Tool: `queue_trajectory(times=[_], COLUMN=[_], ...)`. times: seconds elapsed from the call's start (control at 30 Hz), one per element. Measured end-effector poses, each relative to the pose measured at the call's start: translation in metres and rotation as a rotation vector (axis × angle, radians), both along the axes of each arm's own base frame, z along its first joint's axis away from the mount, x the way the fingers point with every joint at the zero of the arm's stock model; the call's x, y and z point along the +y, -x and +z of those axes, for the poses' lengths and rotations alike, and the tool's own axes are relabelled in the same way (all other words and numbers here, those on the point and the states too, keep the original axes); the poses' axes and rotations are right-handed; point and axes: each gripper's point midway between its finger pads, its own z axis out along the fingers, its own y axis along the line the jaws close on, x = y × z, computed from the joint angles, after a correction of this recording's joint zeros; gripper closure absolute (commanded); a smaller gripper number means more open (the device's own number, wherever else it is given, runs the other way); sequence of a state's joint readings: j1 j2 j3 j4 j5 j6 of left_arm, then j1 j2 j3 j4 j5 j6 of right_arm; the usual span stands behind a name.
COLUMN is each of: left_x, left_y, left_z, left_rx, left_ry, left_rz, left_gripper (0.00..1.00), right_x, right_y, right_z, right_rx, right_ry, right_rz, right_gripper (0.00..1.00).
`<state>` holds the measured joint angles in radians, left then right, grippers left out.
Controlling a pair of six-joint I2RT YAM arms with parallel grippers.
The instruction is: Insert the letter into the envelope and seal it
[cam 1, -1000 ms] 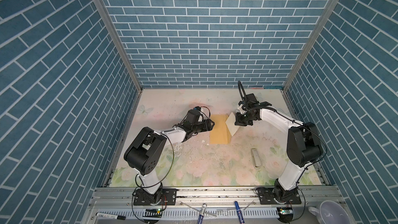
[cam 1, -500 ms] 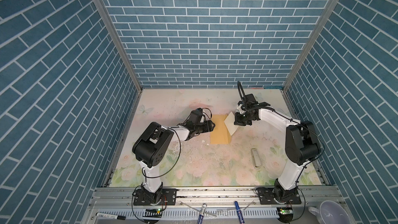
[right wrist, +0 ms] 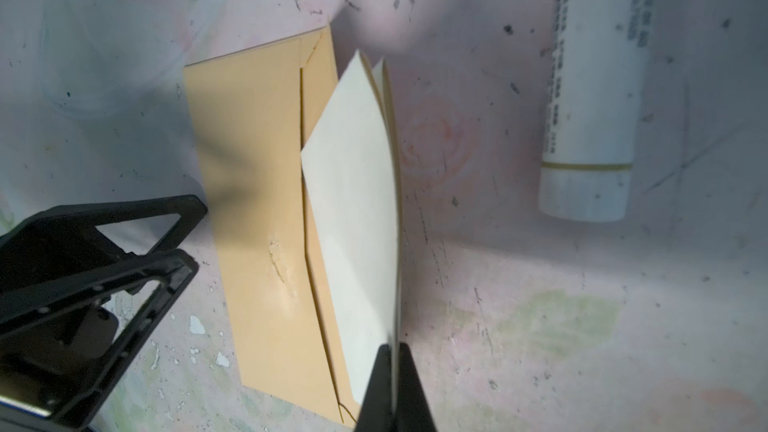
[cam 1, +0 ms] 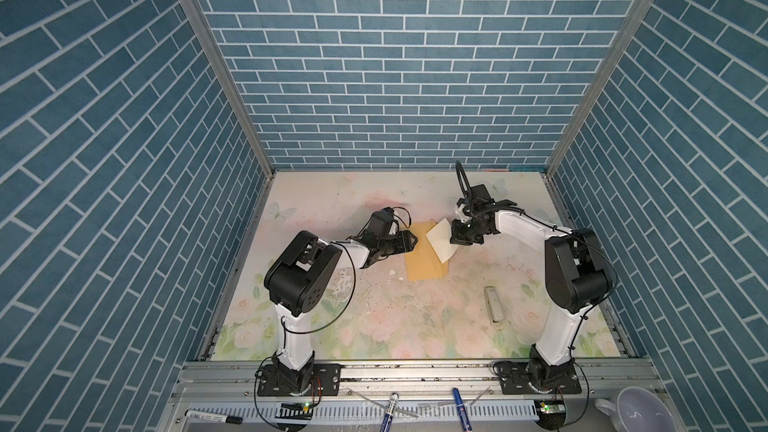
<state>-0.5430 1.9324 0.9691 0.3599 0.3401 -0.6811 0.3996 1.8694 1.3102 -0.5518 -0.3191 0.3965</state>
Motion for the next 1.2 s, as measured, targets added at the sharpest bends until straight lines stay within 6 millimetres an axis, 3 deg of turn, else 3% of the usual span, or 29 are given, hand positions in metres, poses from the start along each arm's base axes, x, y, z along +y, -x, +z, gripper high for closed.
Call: queue_trajectory(times=[1.2], left_x=[-0.009], left_y=[-0.009], left_z=[0.000], left_rx=[-0.019], left_ry=[0.046], left_rz=[-0.004], left_gripper=[0.33], right_x=[0.019], right_y=[-0.005], right_z=[-0.025], right_rx=[-0.033], right_ry=[-0.143], right_rz=[-0.043], right_gripper=[1.00])
